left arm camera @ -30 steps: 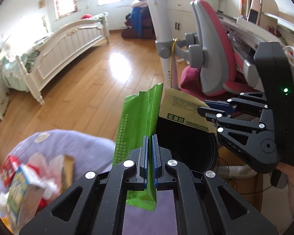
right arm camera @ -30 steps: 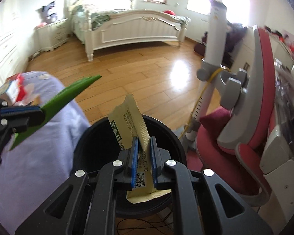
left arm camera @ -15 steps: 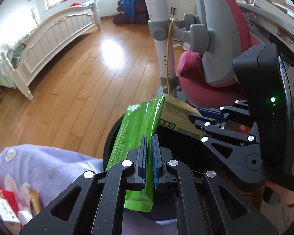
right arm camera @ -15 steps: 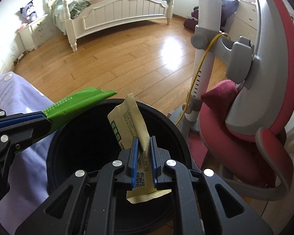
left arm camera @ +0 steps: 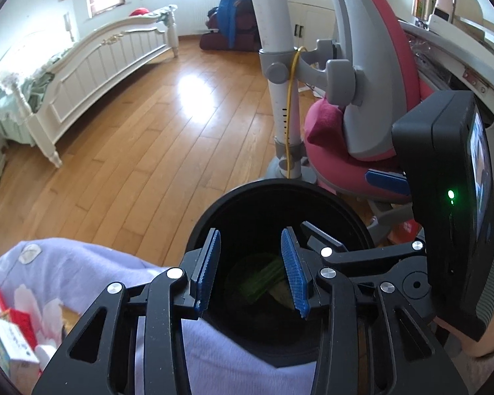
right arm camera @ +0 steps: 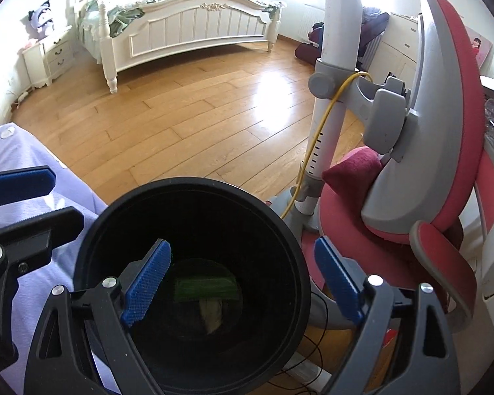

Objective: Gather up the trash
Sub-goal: 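Grasp the milk carton with the left tool while the right tool grasps the gold wrapper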

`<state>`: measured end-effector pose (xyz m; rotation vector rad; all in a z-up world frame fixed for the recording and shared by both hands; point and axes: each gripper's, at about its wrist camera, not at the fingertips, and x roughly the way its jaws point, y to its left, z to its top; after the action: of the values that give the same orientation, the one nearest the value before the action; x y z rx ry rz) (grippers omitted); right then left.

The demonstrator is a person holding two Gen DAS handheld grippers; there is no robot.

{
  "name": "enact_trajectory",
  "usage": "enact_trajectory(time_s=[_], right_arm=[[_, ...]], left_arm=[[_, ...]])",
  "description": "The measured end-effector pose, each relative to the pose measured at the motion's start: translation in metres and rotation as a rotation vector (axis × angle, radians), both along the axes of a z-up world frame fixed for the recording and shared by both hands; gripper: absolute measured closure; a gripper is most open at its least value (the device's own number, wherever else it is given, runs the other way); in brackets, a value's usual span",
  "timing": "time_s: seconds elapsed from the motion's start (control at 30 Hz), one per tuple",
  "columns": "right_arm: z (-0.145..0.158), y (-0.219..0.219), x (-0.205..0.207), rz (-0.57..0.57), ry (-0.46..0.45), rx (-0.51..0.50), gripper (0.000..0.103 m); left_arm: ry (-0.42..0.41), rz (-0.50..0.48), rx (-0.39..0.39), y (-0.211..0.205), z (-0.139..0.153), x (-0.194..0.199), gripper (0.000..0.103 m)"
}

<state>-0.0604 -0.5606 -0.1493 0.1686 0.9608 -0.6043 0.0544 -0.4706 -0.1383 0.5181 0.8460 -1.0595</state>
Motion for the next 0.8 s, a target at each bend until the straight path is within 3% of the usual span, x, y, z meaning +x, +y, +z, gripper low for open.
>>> enact_trajectory(time_s=[0.47, 0.57, 0.8], right_arm=[[0.024, 0.044, 0.005, 0.085, -0.016, -0.007, 0.015], [0.027, 0.053, 0.007, 0.103, -0.017, -0.016, 0.015], [0.044, 0.077, 0.012, 0.169, -0.052, -0.012, 0.009]], left_arm=[[-0.032, 0.054, -0.048, 0.060, 0.032, -0.009, 0.064], [-0.049, 0.077, -0.061, 0.076, 0.038, -0.010, 0.050], [-0.078, 0.118, -0.077, 0.126, 0.055, -0.007, 0.042]])
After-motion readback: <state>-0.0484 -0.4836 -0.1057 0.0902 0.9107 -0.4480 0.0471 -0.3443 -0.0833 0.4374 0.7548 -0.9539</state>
